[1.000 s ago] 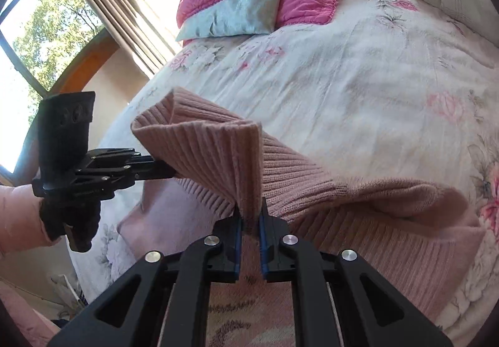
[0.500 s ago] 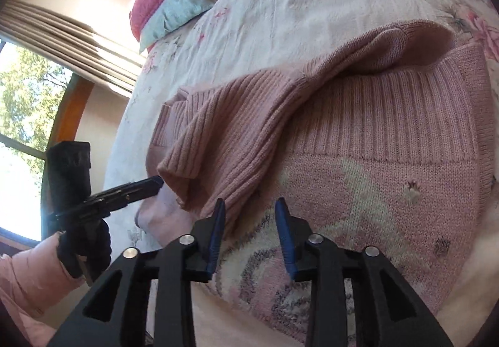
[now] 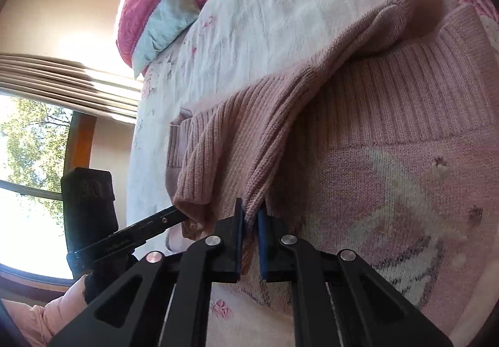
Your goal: Fold small clothes
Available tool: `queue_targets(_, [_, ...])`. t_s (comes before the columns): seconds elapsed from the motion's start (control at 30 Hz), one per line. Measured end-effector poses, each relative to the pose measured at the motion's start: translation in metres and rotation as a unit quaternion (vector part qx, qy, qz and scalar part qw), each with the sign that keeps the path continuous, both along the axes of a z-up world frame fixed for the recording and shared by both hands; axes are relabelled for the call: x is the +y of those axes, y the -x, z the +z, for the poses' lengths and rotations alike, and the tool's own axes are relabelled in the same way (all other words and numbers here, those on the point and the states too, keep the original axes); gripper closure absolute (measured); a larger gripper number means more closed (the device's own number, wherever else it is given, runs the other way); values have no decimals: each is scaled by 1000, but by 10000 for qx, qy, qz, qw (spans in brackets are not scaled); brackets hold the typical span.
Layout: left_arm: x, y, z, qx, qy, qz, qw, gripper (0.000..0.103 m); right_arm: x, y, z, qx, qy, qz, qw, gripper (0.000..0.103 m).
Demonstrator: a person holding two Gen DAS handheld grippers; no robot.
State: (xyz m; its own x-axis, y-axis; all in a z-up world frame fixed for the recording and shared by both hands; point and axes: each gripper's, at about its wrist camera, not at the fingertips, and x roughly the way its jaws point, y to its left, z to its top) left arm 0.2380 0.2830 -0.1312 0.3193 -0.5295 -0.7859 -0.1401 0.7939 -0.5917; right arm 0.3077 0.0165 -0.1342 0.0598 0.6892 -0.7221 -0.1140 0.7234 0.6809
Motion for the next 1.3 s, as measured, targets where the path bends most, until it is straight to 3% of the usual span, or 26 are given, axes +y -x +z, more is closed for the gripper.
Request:
queue_targets(0.2, [4,8,-33,347,-492,-83,9981,93,1,8,-35,301,593,26,9978,96])
queue_targets(0.33, [0,3,-40,368,-629,-121,9973,90,-2,8,-53,389,445,-211,9980,96])
queue_targets(0.47, [2,0,-39,481,-608,-74,9970,89,-1,8,-55,313,501,-195,9981,97])
queue_targets(0.53, [3,1,-28,545,-794,-80,9953,84,-2,10,-43,164,565,-104,9982,93])
queue_targets(0.6, [2,3,-11,520,-999,-98,9936,82,-11,16,-20,-142,608,-82,9980,80])
queue_targets(0.67, [0,7,11,316,-1104,-204,9932,82,-37,23,5,-398,322,-342,9981,71])
queue_targets(0.7, [-4,8,22,161,-1203,-295,9922,82,-54,27,14,-454,285,-524,9972,56])
queue_targets(0.77, [-16,7,42,-155,-1359,-495,9894,82,-86,34,27,-561,610,-872,9927,41])
queue_targets(0.8, [-21,6,47,-270,-1387,-569,9883,82,-101,38,30,-587,825,-984,9900,38])
queue_targets(0.93, [-58,-9,48,-478,-1254,-846,9873,80,-147,45,12,-285,1124,-1255,9853,39])
queue_targets(1.1, [-92,-21,19,-308,-1266,-938,9870,80,-170,49,-23,101,845,-1317,9876,40])
queue_targets(1.3, [-94,-24,-11,5,-1254,-748,9893,80,-168,48,-53,406,396,-1335,9894,42])
